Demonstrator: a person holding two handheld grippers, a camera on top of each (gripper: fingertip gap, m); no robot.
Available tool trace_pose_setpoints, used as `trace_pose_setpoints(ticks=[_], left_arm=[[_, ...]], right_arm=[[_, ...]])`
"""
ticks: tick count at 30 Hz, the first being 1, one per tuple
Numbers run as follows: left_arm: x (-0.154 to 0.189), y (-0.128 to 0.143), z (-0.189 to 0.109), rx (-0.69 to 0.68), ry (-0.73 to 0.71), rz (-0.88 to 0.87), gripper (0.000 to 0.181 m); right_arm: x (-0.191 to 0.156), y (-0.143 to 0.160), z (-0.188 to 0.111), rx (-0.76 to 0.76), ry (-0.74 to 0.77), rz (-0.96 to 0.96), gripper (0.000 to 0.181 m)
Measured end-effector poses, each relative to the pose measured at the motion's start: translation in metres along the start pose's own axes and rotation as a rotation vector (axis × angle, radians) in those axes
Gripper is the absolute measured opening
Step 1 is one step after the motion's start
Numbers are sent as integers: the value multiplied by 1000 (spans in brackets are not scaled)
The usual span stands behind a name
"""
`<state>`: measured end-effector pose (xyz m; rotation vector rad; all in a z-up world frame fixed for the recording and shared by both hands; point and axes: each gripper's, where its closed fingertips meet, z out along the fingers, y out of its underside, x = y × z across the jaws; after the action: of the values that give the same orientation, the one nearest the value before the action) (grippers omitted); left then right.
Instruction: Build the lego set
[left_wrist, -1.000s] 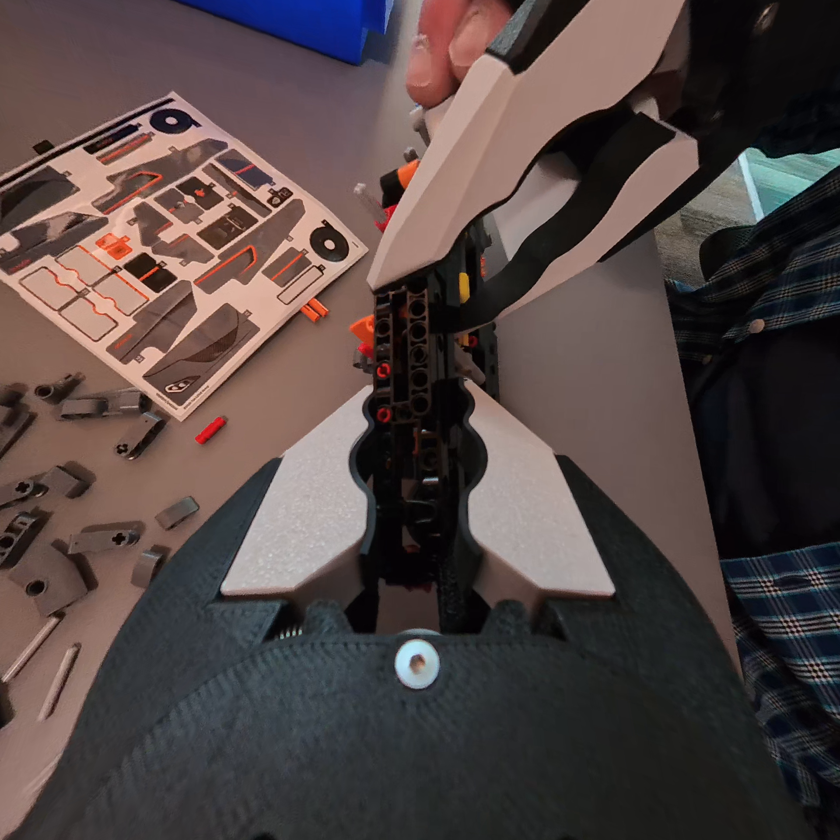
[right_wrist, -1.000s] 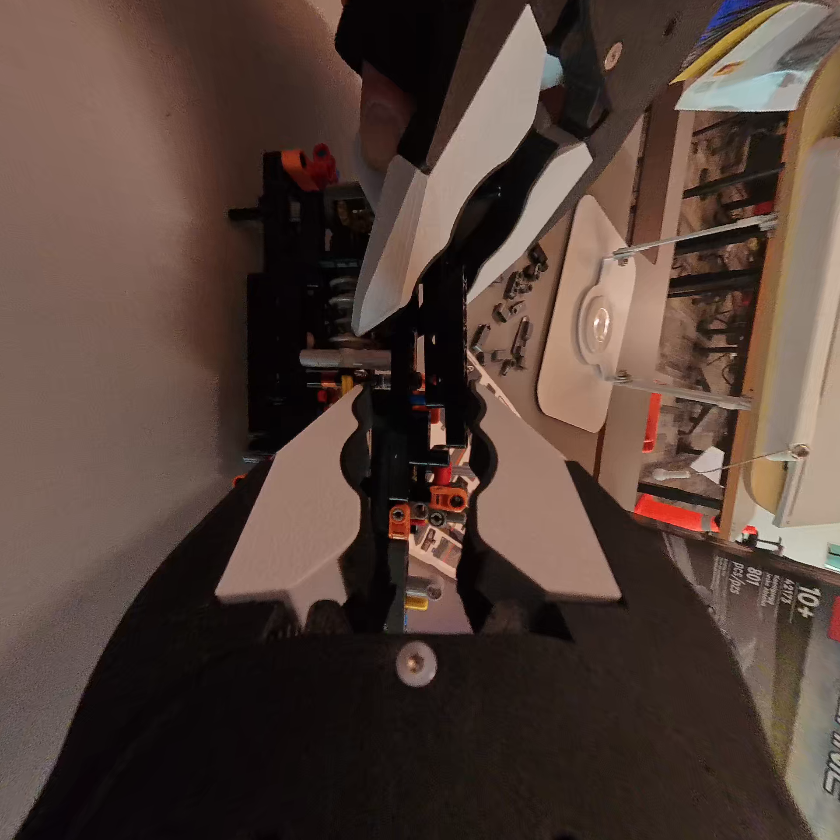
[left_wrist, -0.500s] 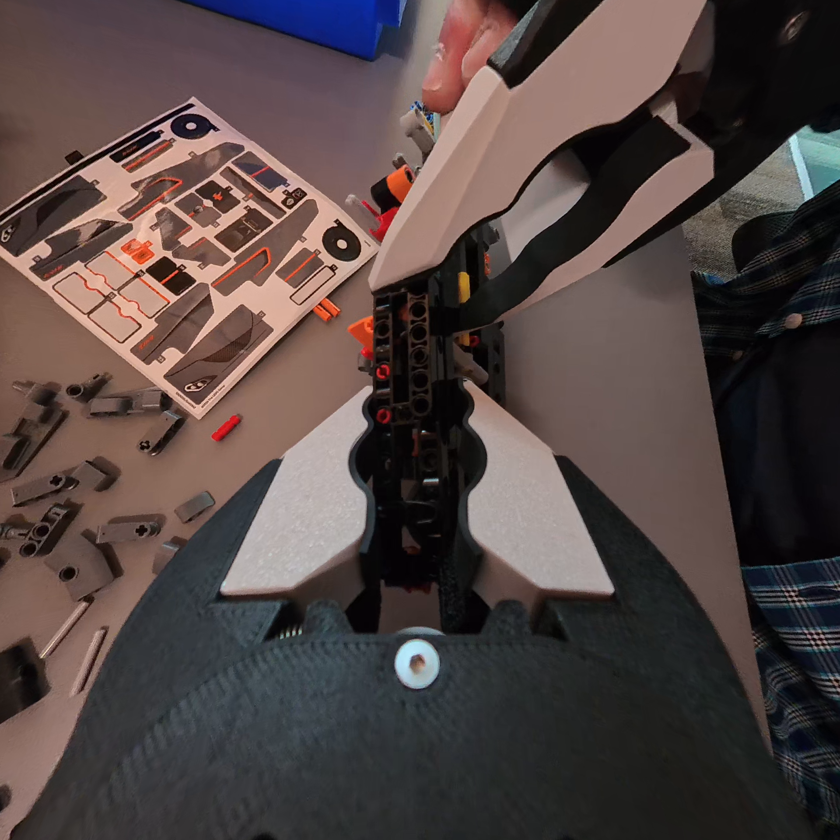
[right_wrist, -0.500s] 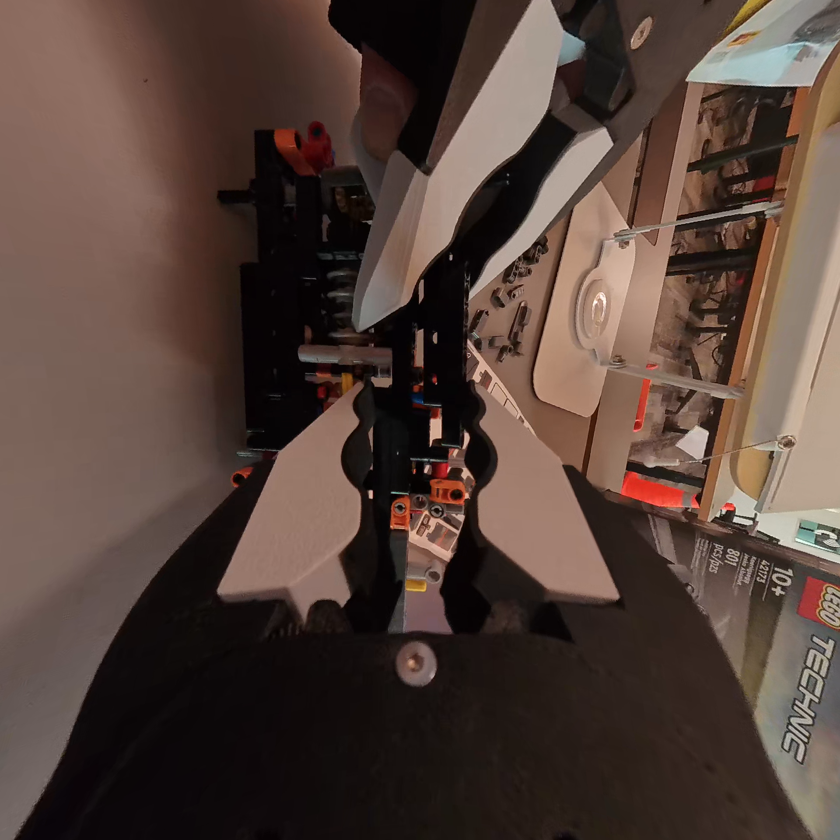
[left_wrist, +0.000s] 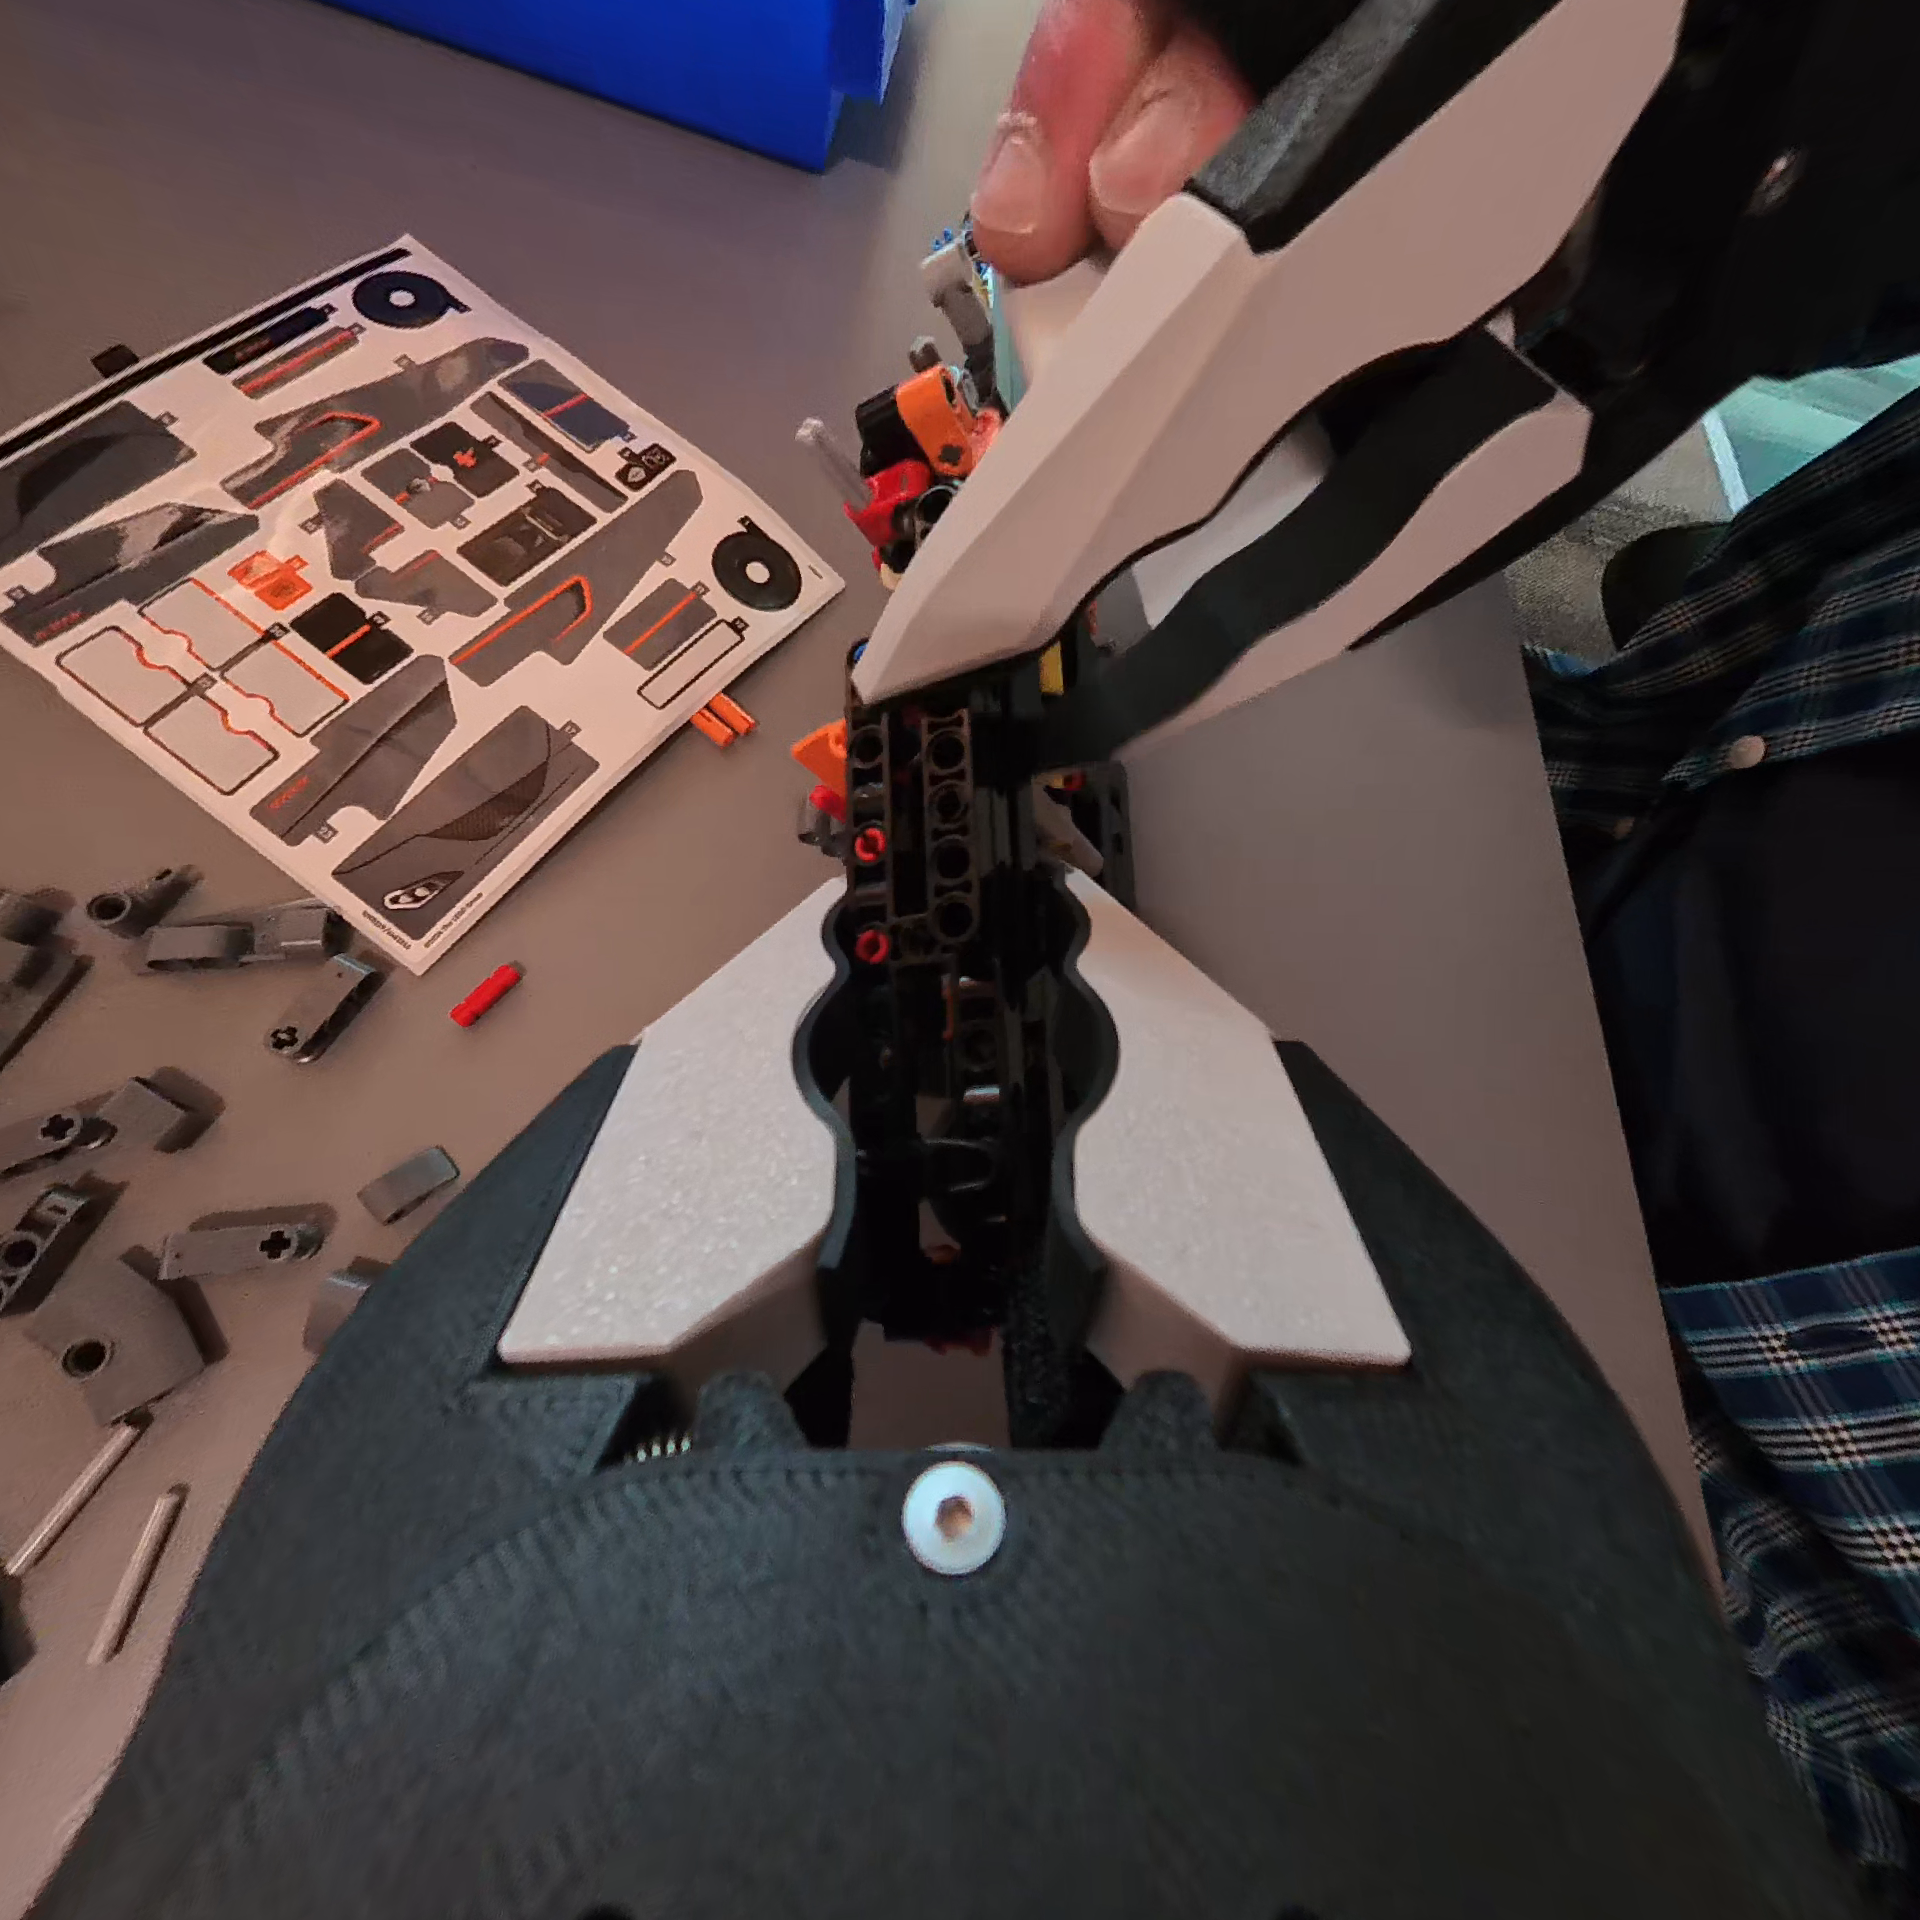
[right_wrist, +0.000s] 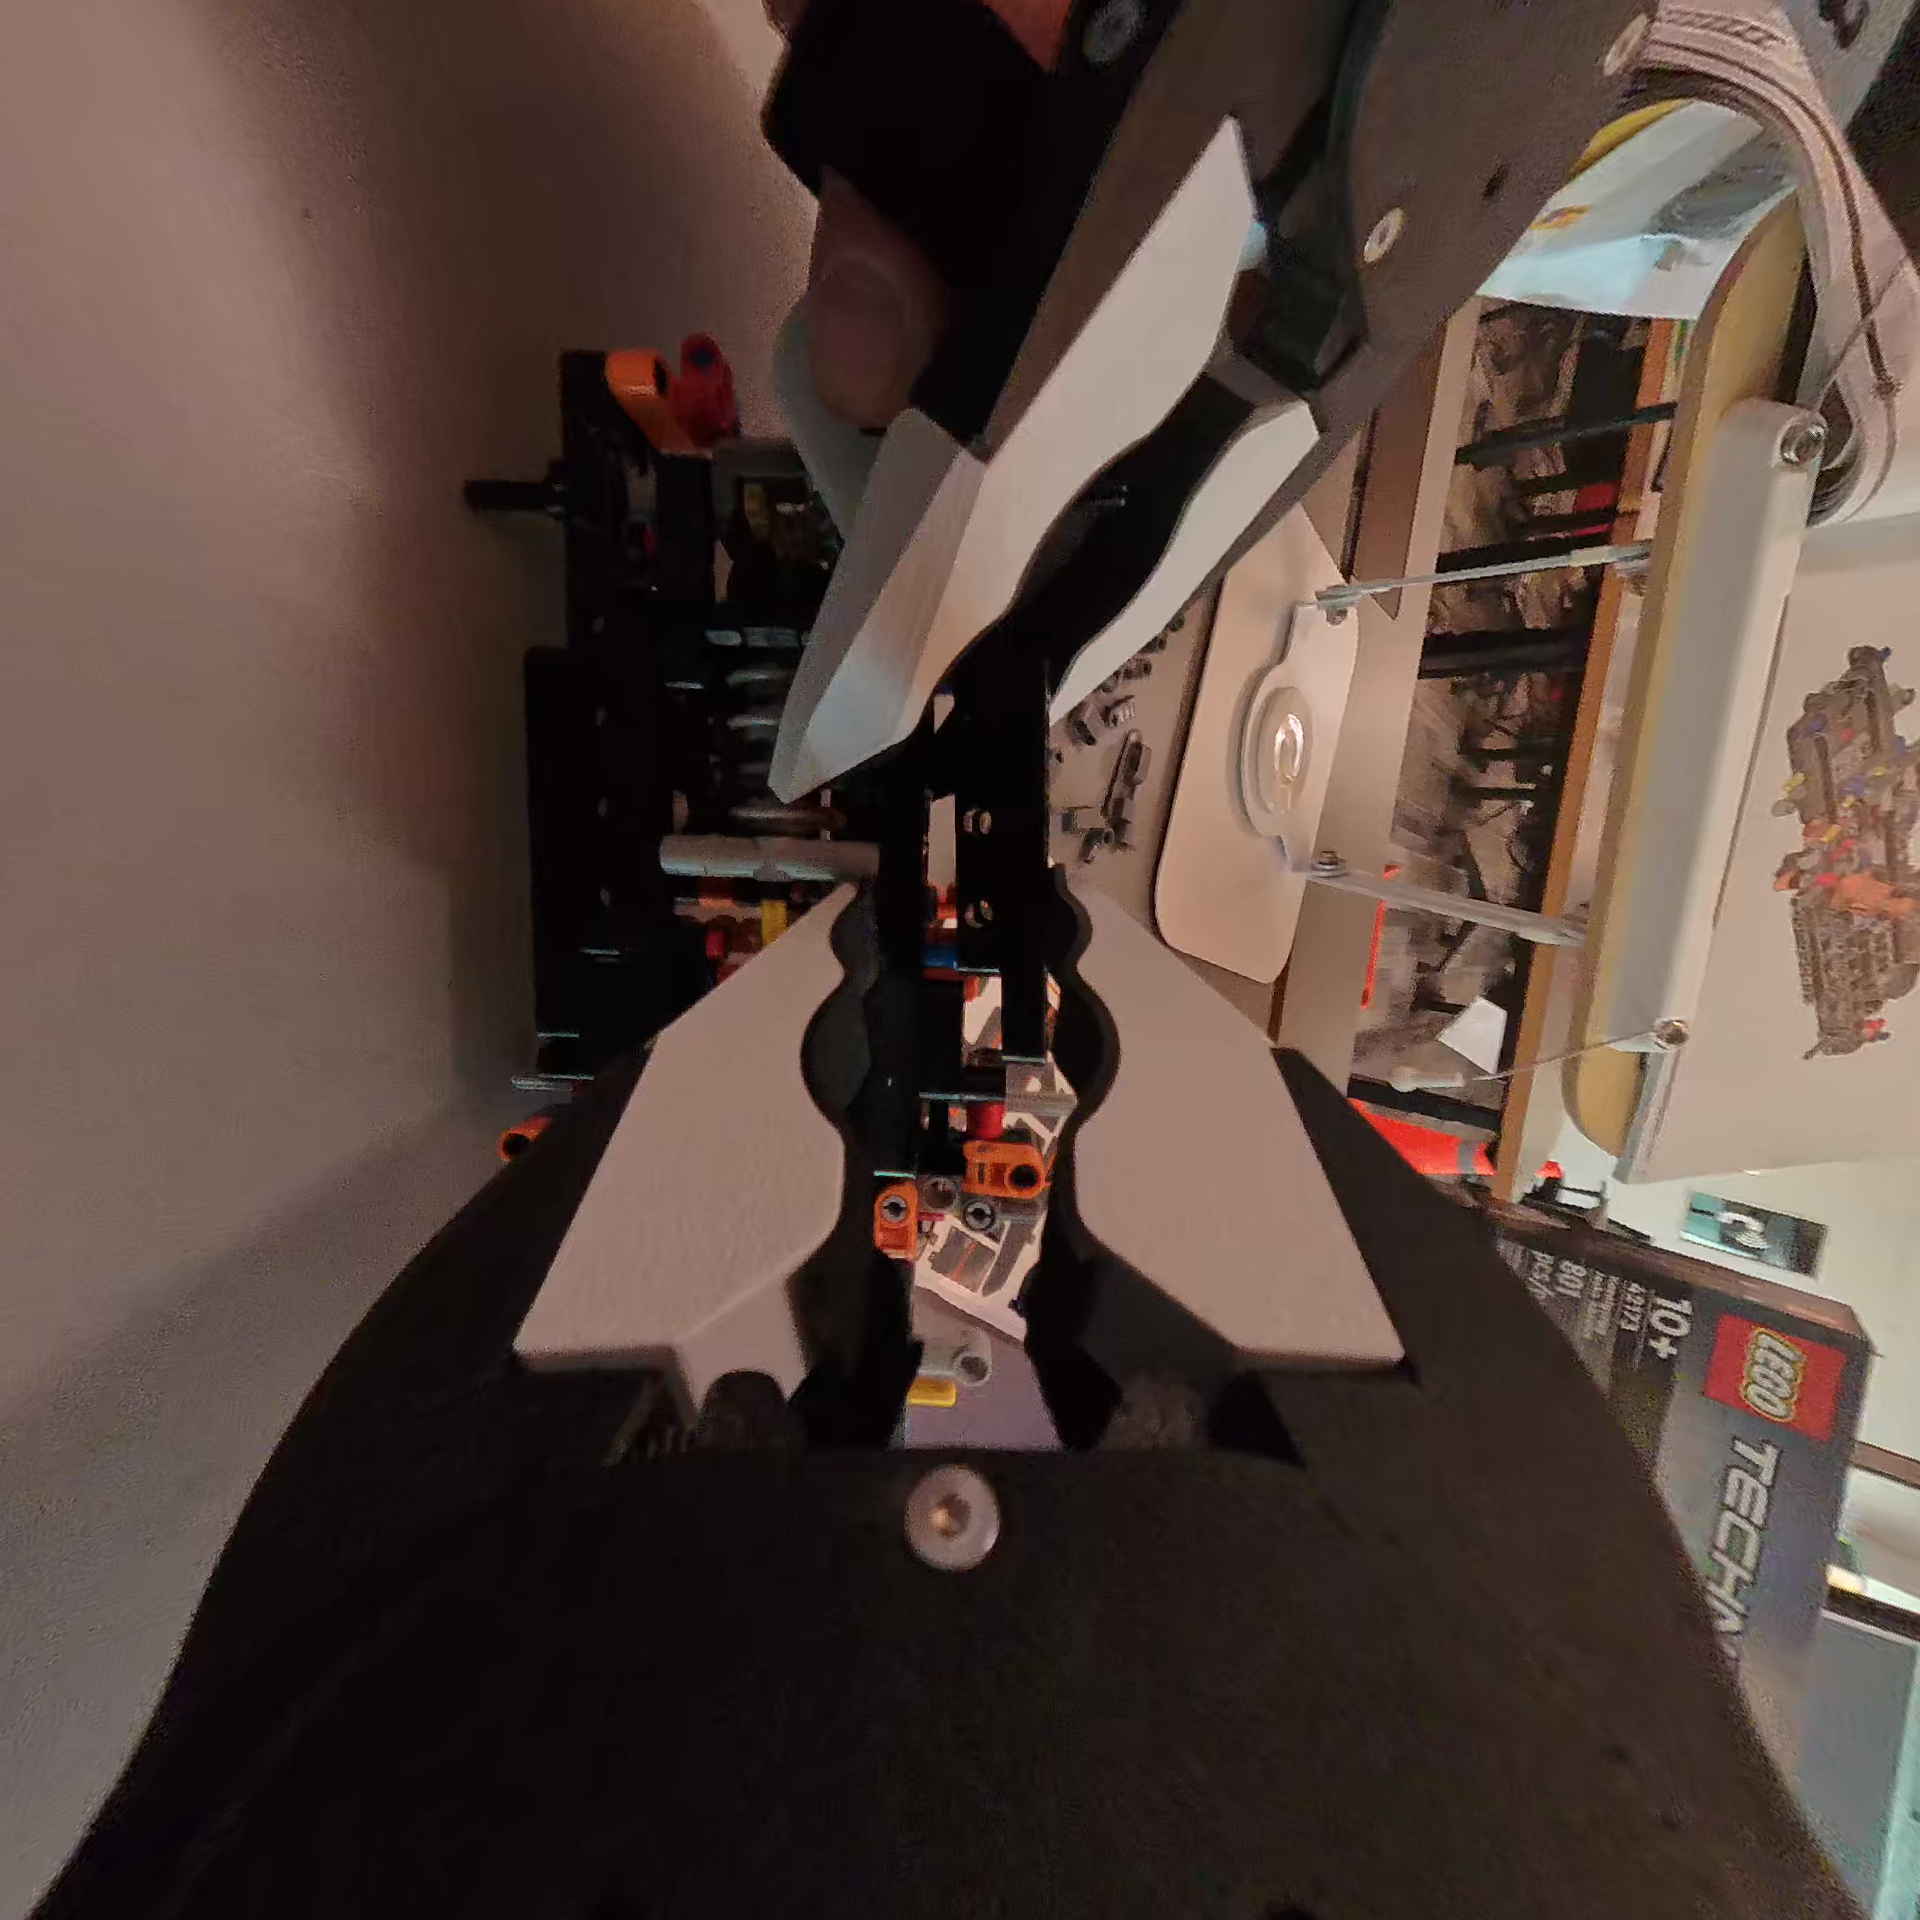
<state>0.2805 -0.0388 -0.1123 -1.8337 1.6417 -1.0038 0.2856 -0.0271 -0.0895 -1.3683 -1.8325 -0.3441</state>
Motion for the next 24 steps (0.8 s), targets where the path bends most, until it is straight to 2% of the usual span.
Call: trace_pose_setpoints(ticks=[4,9,24], left_arm=[[5,3,-13,-13,27,8,42],[4,17,-28,-54,35,6,35],[2,18,-22,-62,25,2,33]], right_arm=[[0,-2,-1,22,-14,25,30],[0,-1,-1,22,-18,31,29],[-1,5,2,-49,-29,15,28]])
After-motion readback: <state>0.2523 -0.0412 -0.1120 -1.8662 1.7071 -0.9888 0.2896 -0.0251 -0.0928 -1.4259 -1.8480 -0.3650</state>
